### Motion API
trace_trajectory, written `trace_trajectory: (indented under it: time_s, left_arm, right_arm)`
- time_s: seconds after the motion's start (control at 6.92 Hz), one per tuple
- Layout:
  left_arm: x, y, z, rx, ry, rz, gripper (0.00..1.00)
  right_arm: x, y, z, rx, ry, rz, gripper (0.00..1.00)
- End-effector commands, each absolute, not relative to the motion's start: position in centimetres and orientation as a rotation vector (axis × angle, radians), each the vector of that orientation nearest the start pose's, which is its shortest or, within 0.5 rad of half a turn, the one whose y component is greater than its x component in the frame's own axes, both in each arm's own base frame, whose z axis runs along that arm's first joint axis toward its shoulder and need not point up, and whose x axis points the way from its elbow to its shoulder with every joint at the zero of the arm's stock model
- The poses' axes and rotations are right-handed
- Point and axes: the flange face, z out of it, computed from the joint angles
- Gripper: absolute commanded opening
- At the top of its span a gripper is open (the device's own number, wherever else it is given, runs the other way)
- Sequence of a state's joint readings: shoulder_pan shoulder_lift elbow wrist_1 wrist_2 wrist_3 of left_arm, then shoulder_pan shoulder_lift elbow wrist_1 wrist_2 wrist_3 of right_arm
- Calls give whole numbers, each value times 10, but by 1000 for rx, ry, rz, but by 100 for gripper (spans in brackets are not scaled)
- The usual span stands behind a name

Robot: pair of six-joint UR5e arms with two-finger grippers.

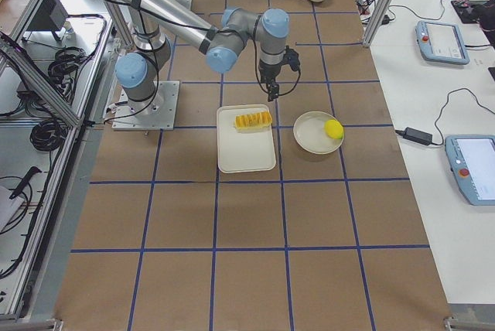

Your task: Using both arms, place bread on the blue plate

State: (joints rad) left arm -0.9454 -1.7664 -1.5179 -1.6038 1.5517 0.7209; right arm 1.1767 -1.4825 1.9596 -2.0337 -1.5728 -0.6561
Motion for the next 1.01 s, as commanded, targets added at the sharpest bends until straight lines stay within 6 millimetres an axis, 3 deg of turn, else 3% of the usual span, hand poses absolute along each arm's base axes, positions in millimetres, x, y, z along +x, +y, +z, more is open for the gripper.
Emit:
trace_trajectory:
  time_s: [0.0,0.29,0.43,0.58,0.72,0.87]
  left_arm:
    - [304,-544,328,231,3290,160,100]
    - [340,-581,283,339,3297,192,100]
    - [355,-597,255,350,3314,221,100]
    - [360,-608,237,361,3322,242,100]
    - [355,-605,219,367,3351,277,98]
    - [351,-606,218,371,3346,301,93]
  right_arm:
    - [-81,-492,269,-396,3091,54,94]
    - [-105,-503,237,-379,3091,46,92]
    - [-104,-504,223,-376,3060,50,92]
    - [-101,-498,216,-370,3040,65,92]
    - [-99,-493,210,-366,3033,81,93]
    - [-99,-491,206,-373,3030,88,93]
